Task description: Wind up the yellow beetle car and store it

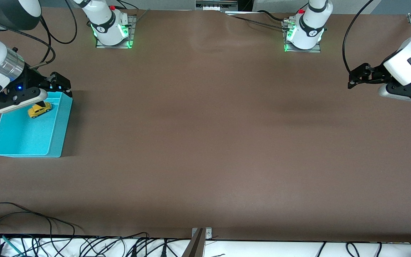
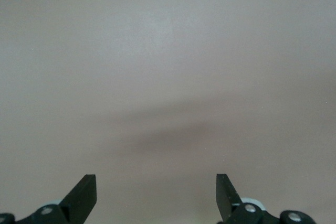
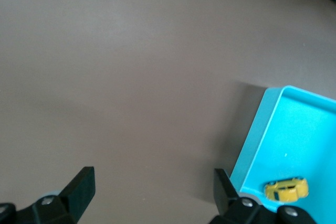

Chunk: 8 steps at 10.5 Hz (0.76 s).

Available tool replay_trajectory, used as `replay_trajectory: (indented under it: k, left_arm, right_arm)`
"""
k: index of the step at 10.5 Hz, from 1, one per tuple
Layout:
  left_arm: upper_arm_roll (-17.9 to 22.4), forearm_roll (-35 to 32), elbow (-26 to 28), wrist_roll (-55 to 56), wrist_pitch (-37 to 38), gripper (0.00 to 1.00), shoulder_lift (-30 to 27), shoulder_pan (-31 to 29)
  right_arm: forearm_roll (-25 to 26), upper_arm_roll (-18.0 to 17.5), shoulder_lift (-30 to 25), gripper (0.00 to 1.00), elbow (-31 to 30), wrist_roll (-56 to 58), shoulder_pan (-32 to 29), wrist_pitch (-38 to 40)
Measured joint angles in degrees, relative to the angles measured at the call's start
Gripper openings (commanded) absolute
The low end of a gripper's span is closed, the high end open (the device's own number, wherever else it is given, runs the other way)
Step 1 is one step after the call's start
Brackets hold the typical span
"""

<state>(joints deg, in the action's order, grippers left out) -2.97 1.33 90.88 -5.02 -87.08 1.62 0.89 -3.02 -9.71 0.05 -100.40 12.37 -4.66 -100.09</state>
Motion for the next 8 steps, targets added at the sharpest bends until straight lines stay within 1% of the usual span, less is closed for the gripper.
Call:
replay_trajectory:
  k: [2,4,6,8]
  left_arm:
    - [0.0,0.0,0.0,0.0,0.0,1.00,0.3,0.0]
    - [-0.1,0.0,0.0,0.0,0.0,1.00,0.4,0.0]
    - [-0.1,0.0,0.0,0.0,0.0,1.00,0.4,0.0]
    - [-0.1,0.0,0.0,0.0,0.0,1.00,0.4,0.1]
  right_arm:
    - [0.0,0.3,-0.7,1.00,1.3,-1.8,0.2,3.6]
    - [0.0,1.0,-3.0,1.00,1.3,-1.9,0.2,6.4]
    - [0.1,1.8,-5.2,1.00,0.4,-2.0,0.2,7.4]
    - [0.3,2.4,-7.0,1.00,-1.8,-2.1,0.9,7.3]
